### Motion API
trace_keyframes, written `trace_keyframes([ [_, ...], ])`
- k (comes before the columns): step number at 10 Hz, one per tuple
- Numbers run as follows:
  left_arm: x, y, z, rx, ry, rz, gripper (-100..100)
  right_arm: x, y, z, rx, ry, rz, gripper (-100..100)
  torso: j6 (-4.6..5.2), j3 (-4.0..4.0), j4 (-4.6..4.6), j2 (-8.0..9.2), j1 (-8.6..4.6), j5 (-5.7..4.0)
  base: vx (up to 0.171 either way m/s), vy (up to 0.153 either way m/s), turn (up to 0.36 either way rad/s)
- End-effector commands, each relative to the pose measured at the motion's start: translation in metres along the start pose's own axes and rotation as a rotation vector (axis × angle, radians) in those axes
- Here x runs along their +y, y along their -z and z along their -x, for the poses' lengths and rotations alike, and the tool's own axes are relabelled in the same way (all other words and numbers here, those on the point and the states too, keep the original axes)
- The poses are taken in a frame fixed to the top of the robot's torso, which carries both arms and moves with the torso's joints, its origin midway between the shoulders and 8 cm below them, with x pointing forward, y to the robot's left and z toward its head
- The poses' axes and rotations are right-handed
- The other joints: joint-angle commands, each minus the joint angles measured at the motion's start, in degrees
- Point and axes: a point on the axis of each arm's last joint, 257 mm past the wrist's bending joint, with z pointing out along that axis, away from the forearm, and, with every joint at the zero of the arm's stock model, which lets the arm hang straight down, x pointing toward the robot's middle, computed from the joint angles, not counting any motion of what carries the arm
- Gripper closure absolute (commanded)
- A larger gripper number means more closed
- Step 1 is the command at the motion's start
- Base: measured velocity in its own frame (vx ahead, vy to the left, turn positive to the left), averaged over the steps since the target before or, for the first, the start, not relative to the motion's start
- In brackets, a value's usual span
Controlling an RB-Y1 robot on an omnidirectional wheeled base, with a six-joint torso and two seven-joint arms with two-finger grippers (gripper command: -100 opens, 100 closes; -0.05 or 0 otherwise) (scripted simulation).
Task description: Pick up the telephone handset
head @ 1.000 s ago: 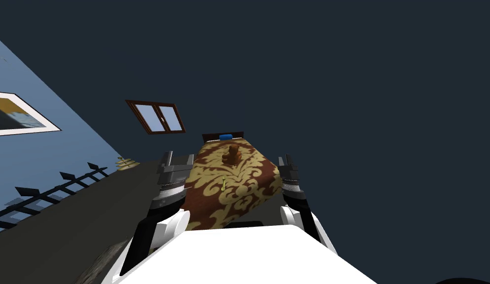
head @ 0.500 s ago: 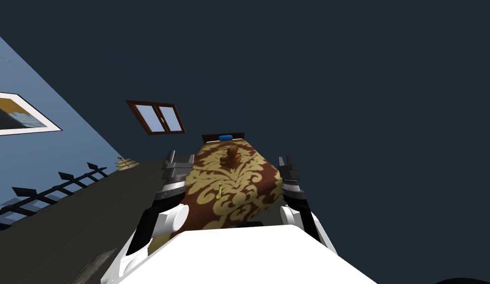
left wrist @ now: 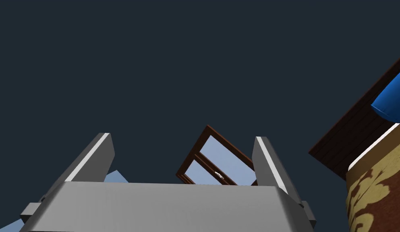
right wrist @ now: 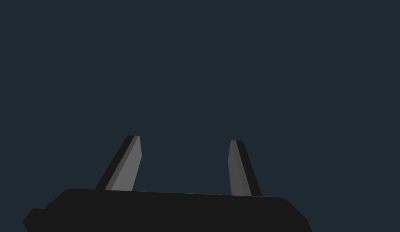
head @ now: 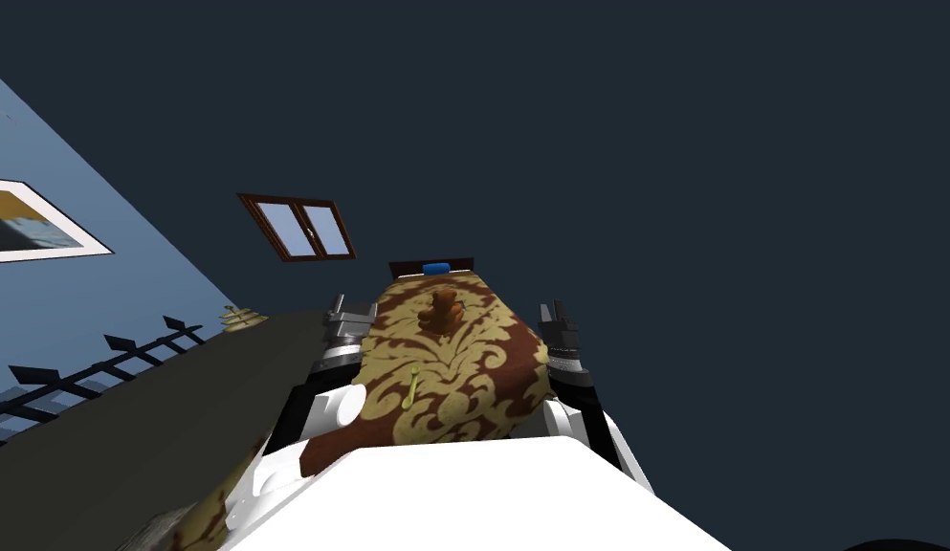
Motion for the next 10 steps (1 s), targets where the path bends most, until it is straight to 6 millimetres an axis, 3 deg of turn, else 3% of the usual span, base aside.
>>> trace_keyframes([
  [1, 0.014, -0.004, 0.018, -0.039, 0.033, 0.039, -100, 0.0, 0.0, 0.0, 0.0, 0.0, 0.0, 0, 0.0, 0.0, 0.0, 0.0, 0.0, 0.0, 0.115, -0.089, 0.024],
  [5, 0.041, -0.009, 0.05, -0.11, 0.094, 0.104, -100, 0.0, 0.0, 0.0, 0.0, 0.0, 0.0, 0, 0.0, 0.11, 0.05, 0.18, 0.07, 0.02, 0.109, -0.085, 0.028],
  [7, 0.064, -0.014, 0.078, -0.178, 0.159, 0.153, -100, 0.0, 0.0, 0.0, 0.0, 0.0, 0.0, 0, 0.0, 0.1, 0.05, 0.15, 0.16, 0.04, 0.14, -0.081, 0.033],
  [10, 0.088, -0.009, 0.099, -0.233, 0.191, 0.21, -100, 0.0, 0.0, 0.0, 0.0, 0.0, 0.0, 0, 0.0, 0.09, 0.04, 0.14, 0.01, 0.0, 0.105, -0.091, 0.017],
])
